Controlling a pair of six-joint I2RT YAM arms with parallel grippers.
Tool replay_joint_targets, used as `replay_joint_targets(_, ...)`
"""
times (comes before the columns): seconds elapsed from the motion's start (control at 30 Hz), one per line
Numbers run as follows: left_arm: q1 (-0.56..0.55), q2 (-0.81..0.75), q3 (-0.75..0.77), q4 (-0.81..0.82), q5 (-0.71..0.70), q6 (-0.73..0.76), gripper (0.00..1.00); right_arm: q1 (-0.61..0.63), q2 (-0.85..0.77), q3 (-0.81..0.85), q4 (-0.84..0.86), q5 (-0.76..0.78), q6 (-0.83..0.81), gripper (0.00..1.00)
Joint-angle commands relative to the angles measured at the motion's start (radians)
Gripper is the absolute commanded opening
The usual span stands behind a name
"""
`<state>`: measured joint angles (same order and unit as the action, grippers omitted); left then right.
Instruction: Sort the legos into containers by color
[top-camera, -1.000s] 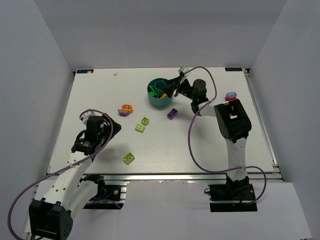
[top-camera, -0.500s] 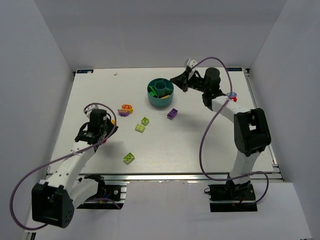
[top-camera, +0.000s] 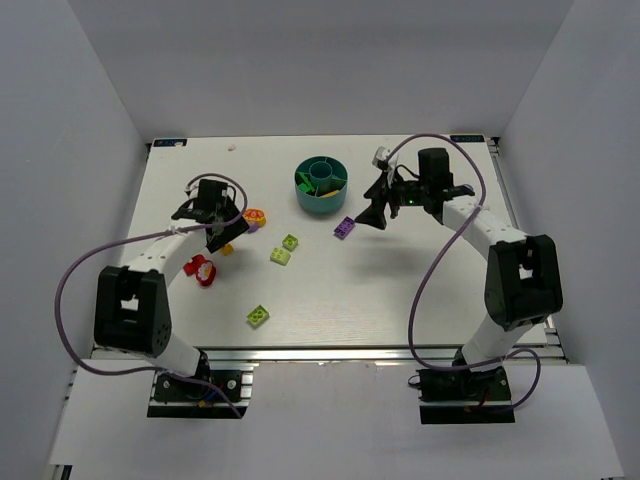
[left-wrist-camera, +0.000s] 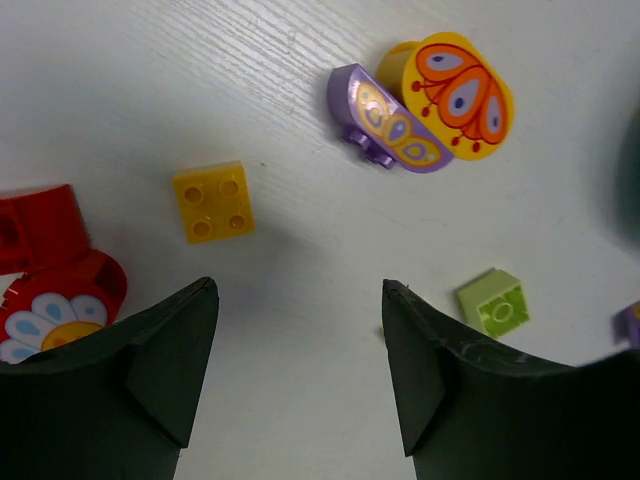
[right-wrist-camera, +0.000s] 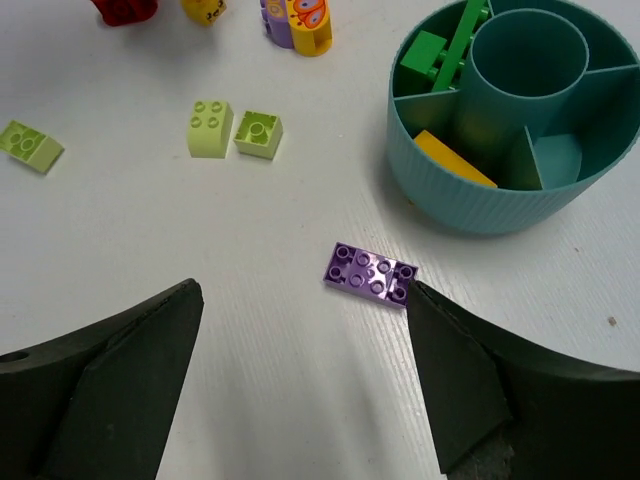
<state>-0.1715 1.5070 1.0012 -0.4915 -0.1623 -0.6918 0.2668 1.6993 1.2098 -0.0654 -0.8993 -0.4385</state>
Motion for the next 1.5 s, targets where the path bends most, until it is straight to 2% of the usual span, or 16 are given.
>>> replay_joint_targets(0.0, 0.01, 0.059, 0.065, -0.056, -0.037, 0.067, 0.76, 0.006, -0.078, -0.006, -0.005, 0.017, -0.037, 0.86)
replay_joint_targets(0.07, 0.01, 0.105, 0.105, -0.042, -0.017, 0.075, 0.77, 0.006, -0.081, -0.016, -0.016, 0.023, -0.034, 0.77)
replay_joint_targets(0.1, 0.01, 0.119, 0.12, -0.033, -0.007, 0.077, 0.77, 0.006, -0.075, -0.012, -0.031, 0.017, -0.032, 0.64)
replay_joint_targets(0.17, 0.01, 0.165, 0.184, -0.019, 0.023, 0.078, 0.77, 0.006, -0.064, 0.013, -0.088, 0.008, -0.039, 0.45)
replay_joint_targets(0.2, 0.012, 0.179, 0.207, -0.019, 0.029, 0.08, 0.77, 0.005, -0.056, 0.02, -0.102, 0.0, -0.039, 0.26)
replay_joint_targets(0.23, 0.01, 0.192, 0.232, -0.016, 0.035, 0.093, 0.77, 0.006, -0.053, 0.026, -0.114, -0.001, -0.037, 0.22)
replay_joint_targets(0.27, 0.01, 0.206, 0.273, -0.013, 0.05, 0.106, 0.77, 0.006, -0.053, 0.027, -0.113, 0.0, -0.029, 0.23)
replay_joint_targets(0.33, 0.012, 0.24, 0.304, 0.005, 0.084, 0.171, 0.76, 0.005, -0.058, 0.017, -0.1, 0.005, -0.023, 0.32)
replay_joint_targets(0.4, 0.012, 0.269, 0.342, 0.01, 0.151, 0.231, 0.76, 0.006, -0.062, 0.008, -0.096, 0.013, -0.02, 0.47)
replay_joint_targets(0.47, 0.01, 0.285, 0.361, 0.011, 0.167, 0.325, 0.77, 0.005, -0.066, -0.001, -0.091, 0.019, -0.02, 0.55)
replay_joint_targets(0.5, 0.01, 0.301, 0.376, -0.001, 0.197, 0.353, 0.79, 0.006, -0.069, -0.006, -0.09, 0.022, -0.02, 0.63)
replay_joint_targets(0.63, 0.01, 0.357, 0.41, -0.041, 0.24, 0.515, 0.91, 0.006, -0.064, -0.009, -0.086, 0.026, -0.008, 0.74)
replay_joint_targets(0.73, -0.006, 0.383, 0.418, -0.032, 0.236, 0.59, 0.98, 0.006, -0.058, -0.007, -0.082, 0.028, 0.006, 0.75)
replay_joint_targets(0.9, -0.042, 0.429, 0.462, -0.004, 0.185, 0.681, 0.98, 0.005, -0.052, 0.005, -0.083, 0.031, 0.017, 0.76)
replay_joint_targets(1.2, -0.071, 0.521, 0.54, 0.002, 0.096, 0.738, 0.96, 0.006, -0.058, -0.01, -0.086, 0.048, 0.018, 0.77)
replay_joint_targets(1.47, -0.079, 0.441, 0.468, 0.059, 0.09, 0.77, 0.96, 0.006, -0.053, -0.018, -0.088, 0.056, 0.024, 0.77)
